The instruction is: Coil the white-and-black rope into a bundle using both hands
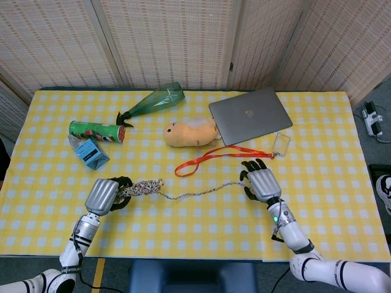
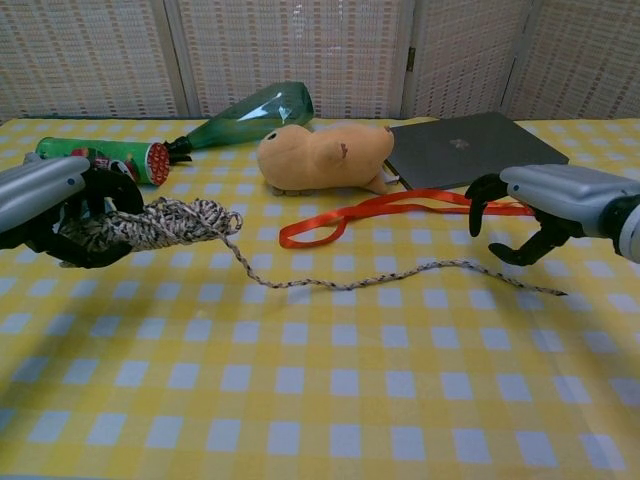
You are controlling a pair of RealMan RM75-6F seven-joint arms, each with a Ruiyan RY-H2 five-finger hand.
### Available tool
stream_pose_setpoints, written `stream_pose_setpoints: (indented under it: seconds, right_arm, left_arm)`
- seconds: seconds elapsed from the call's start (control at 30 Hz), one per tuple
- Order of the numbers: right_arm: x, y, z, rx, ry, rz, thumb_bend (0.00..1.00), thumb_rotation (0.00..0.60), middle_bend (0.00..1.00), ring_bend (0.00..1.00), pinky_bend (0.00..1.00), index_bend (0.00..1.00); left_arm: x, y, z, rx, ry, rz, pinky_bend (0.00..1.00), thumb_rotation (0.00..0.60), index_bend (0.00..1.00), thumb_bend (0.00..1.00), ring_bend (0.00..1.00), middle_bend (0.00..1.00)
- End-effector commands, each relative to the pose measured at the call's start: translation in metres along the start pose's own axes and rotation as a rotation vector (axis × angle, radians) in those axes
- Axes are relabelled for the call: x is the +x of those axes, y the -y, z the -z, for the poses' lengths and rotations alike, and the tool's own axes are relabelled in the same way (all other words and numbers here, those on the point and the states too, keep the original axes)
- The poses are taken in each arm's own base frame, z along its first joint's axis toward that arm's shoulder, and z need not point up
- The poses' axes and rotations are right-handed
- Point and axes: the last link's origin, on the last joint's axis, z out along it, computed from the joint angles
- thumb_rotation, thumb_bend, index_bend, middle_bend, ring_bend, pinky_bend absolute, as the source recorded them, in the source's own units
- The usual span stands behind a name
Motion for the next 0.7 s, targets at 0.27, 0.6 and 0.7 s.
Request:
stream_pose_setpoints:
  seconds: [0.27, 0.6, 0.7]
  right_arm:
    - [-0.015, 0.008, -0.023, -0.025, 0.015, 0.023, 0.49, 0.6, 0.17, 0.12, 0.08, 0.44]
    - [-0.028, 0.011, -0.033, -0.035, 0.026, 0.027, 0.48, 0.6, 0.17, 0.12, 0.08, 0.44]
    - [-0.029, 0.013, -0.035, -0.034, 0.022, 0.024, 0.48, 0.6, 0.17, 0.12, 0.08, 0.44]
  left_arm:
    - [-0.001, 0.0, 0.001, 0.002, 0.004, 0.005, 0.71, 0.6, 0.8, 0.61, 0.66, 0.78]
    - [-0.002, -0.002, 0.0, -0.002, 0.002, 0.004, 0.71, 0.6, 0.79, 0.61, 0.66, 0.78]
    - [-0.001, -0.002, 0.0, -0.002, 0.001, 0.003, 0.71, 0.6, 0.79, 0.61, 0.66, 0.78]
